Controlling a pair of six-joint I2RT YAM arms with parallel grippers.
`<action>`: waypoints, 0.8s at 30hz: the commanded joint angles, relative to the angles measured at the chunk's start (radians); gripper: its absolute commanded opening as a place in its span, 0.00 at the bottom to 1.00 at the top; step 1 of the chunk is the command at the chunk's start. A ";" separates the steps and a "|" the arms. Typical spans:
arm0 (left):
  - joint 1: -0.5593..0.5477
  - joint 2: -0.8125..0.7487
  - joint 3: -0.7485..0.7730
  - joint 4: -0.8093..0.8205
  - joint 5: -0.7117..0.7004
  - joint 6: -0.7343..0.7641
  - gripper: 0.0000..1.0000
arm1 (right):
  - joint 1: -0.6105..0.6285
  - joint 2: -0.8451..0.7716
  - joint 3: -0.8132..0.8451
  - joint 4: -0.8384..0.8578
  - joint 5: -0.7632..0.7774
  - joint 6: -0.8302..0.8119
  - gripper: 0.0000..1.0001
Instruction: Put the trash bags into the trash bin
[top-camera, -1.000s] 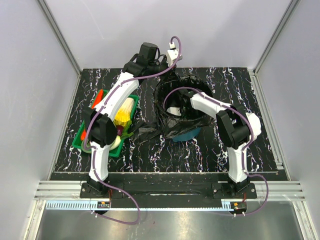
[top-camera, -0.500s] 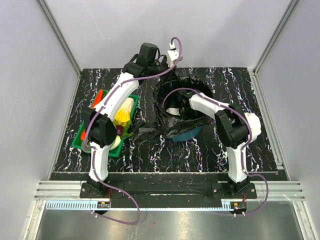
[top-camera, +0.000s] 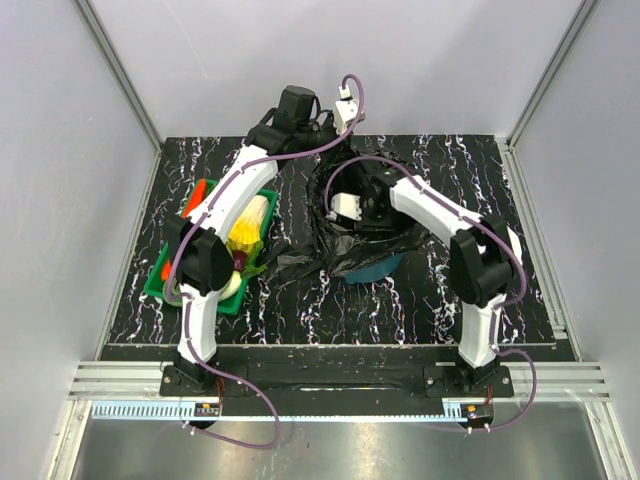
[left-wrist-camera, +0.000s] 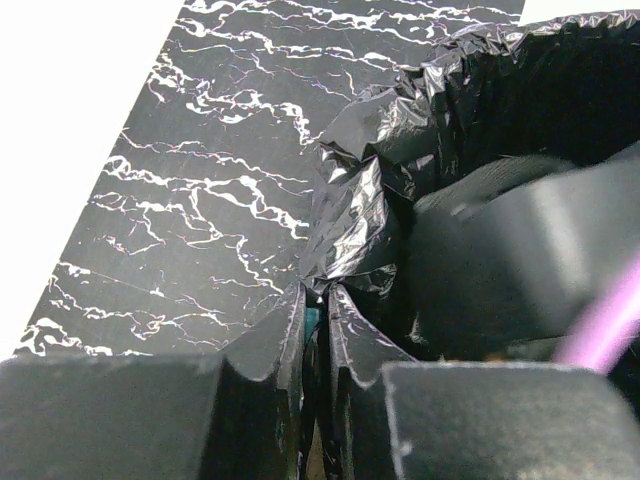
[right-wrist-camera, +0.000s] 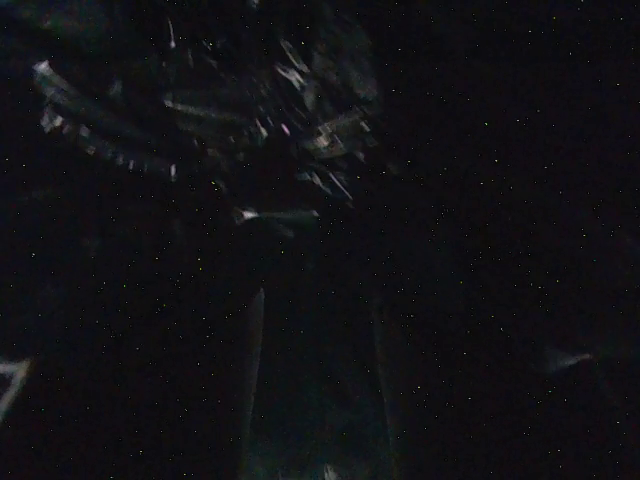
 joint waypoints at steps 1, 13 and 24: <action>-0.011 -0.035 -0.002 -0.019 0.006 0.026 0.00 | -0.003 -0.138 0.045 -0.024 -0.037 0.065 0.54; -0.011 -0.032 0.007 -0.007 0.004 -0.008 0.00 | -0.003 -0.283 0.033 -0.021 -0.075 0.161 0.56; -0.011 -0.034 0.027 0.019 0.015 -0.085 0.00 | -0.035 -0.406 0.095 0.005 -0.133 0.304 0.57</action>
